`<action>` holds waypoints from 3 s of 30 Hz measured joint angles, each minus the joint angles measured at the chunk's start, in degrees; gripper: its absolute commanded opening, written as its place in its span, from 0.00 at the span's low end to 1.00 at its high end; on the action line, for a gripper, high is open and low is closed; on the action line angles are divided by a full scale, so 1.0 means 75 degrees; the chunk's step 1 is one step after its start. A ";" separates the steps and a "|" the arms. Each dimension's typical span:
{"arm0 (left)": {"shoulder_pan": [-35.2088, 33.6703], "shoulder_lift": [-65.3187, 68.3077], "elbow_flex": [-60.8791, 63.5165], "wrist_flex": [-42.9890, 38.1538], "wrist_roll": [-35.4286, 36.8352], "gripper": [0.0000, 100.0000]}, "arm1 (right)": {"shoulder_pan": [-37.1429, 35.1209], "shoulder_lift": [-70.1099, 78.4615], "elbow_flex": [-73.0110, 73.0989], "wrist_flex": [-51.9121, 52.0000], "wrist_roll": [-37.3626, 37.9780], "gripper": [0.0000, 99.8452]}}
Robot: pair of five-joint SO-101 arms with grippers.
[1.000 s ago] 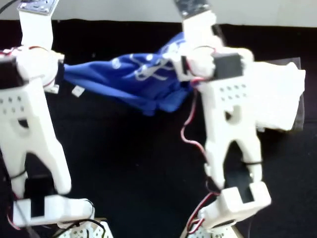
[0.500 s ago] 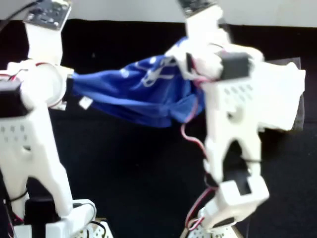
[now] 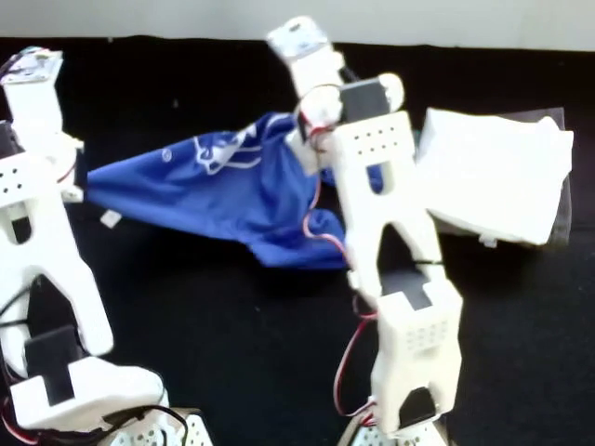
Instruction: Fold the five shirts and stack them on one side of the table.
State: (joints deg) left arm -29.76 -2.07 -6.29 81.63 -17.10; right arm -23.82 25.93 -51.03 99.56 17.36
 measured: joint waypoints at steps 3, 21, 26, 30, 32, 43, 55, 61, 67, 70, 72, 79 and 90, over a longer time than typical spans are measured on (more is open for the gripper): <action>-0.0129 0.0434 0.0000 -0.0363 0.0000 0.01 | -0.0234 -0.0363 0.0410 0.0082 0.0129 0.19; -0.0223 0.0985 0.0000 -0.0809 0.0000 0.01 | -0.0949 -0.1934 0.8498 -0.3223 -0.0844 0.28; -0.0223 0.0985 0.0000 -0.0821 0.0000 0.01 | -0.0949 -0.1934 0.9073 -0.3997 -0.0844 0.24; -0.0223 0.0985 0.0000 -0.0821 0.0000 0.01 | -0.0926 -0.1911 0.9225 -0.4536 -0.0844 0.24; -0.0223 0.0985 0.0000 -0.0821 0.0000 0.01 | -0.0879 -0.1653 0.9213 -0.4712 -0.0844 0.24; -0.0223 0.0985 0.0047 -0.0821 0.0000 0.01 | -0.0176 -0.1160 0.8463 -0.4618 -0.0856 0.01; 0.0352 0.0996 -0.0035 0.0105 0.0000 0.01 | 0.1160 -0.4314 0.6857 -0.3282 -0.0492 0.01; 0.1020 0.0821 -0.1524 0.1477 0.0000 0.01 | 0.2251 -0.4384 0.4513 -0.2391 -0.0281 0.01; 0.1125 0.0176 -0.3657 0.2379 0.0012 0.01 | 0.2626 -0.4349 0.1512 -0.1418 -0.0281 0.01; 0.0985 -0.0246 -0.4325 0.2508 0.0012 0.01 | 0.2766 -0.4349 0.0047 -0.0785 -0.0281 0.01; 0.0785 -0.0668 -0.4501 0.2508 0.0012 0.01 | 0.2860 -0.4360 -0.0891 -0.0293 -0.0270 0.01; 0.0305 -0.2309 -0.4595 0.2555 0.0012 0.01 | 0.3388 -0.4911 -0.2907 0.0129 0.0305 0.01; 0.0223 -0.3528 -0.4677 0.2555 0.0012 0.01 | 0.3739 -0.7209 -0.3118 -0.0246 0.0598 0.01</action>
State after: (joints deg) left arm -28.09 -28.53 -41.36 100.79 -17.01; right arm 4.22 -28.13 -74.42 97.71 21.85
